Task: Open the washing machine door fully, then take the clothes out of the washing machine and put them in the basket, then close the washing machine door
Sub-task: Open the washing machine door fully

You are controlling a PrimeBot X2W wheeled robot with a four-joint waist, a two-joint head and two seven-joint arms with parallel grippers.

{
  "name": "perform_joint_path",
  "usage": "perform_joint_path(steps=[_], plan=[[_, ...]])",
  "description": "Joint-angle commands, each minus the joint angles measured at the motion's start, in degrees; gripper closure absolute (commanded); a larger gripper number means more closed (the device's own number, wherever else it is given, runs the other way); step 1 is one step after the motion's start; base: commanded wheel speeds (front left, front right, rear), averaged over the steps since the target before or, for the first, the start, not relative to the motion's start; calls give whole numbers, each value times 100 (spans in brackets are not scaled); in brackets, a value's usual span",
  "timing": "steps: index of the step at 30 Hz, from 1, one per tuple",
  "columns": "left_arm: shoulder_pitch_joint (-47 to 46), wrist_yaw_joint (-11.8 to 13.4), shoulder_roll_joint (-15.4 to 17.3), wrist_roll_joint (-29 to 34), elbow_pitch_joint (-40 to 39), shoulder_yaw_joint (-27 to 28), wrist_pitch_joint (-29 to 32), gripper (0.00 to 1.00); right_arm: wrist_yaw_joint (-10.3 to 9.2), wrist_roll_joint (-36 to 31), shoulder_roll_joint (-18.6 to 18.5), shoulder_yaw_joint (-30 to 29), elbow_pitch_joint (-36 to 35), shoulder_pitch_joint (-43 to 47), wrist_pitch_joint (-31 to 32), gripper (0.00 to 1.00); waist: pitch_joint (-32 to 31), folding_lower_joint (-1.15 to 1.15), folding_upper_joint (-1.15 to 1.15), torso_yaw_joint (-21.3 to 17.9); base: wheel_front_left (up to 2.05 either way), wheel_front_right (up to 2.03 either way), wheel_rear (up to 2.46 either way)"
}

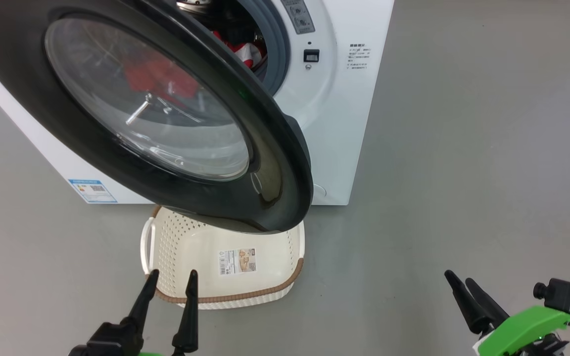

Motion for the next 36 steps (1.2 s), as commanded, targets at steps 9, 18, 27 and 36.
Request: perform_joint_path(steps=[9,18,27,36], plan=[[-73,-20,48,53,-83,241,-70,0,3,-1002,-424,528,201,-306,-974,0,9,0,0,-5,0,0,0],[-85,-9,48,58,-100,228,-70,0,3,-2961,139,-905,-238,45,-980,0,25,0,0,-14,0,0,0],[-66,-15,48,74,-135,207,-70,0,3,-4489,726,-1834,-1020,472,-981,0,-5,0,0,6,0,0,0],[-57,-32,48,84,-158,183,-70,0,3,-5032,1064,-2218,-1360,886,-981,0,-30,0,0,55,0,0,0]])
